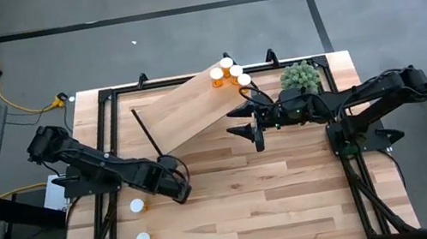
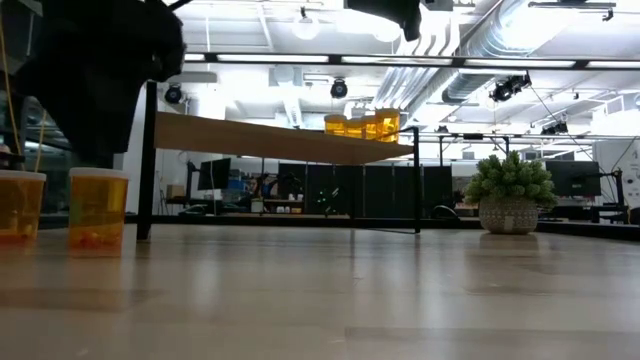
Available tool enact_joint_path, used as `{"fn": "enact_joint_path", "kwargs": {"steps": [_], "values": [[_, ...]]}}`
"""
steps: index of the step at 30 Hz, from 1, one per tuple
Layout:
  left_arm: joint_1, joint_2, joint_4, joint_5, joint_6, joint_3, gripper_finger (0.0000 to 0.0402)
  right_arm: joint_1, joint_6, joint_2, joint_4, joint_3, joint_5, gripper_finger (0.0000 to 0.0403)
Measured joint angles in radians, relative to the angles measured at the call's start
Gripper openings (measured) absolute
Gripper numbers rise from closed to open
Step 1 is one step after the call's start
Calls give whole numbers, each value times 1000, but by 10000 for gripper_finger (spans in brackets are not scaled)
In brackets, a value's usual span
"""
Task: Pick and place medicine bottles onto shelf by color
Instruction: Put the pill bottle on the shelf aligned with the other pill bottles
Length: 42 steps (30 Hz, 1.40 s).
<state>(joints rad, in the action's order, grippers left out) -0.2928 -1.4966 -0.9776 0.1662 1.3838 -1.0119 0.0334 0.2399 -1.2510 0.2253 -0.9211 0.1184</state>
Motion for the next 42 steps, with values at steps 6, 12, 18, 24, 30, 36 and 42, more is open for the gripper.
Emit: {"fn": "enact_joint_path", "kwargs": {"steps": [6, 12, 18, 24, 30, 36, 42], "values": [[6, 0, -25, 39, -16, 1, 293, 0, 22, 0, 1, 0, 0, 245], [5, 0, -19, -9, -34, 1, 297, 0, 22, 0, 0, 0, 0, 245], [-2, 0, -1, 37, -34, 1, 297, 0, 17, 0, 1, 0, 0, 245], [23, 0, 2, 44, -68, 0, 296, 0, 14, 0, 1, 0, 0, 245], [47, -21, -1, 22, -79, 1, 296, 0, 14, 0, 1, 0, 0, 245], [49, -85, 2, -10, -79, 2, 296, 0, 14, 0, 4, 0, 8, 245], [49, -132, 8, -49, -88, 1, 296, 0, 21, 0, 3, 0, 10, 245]]}}
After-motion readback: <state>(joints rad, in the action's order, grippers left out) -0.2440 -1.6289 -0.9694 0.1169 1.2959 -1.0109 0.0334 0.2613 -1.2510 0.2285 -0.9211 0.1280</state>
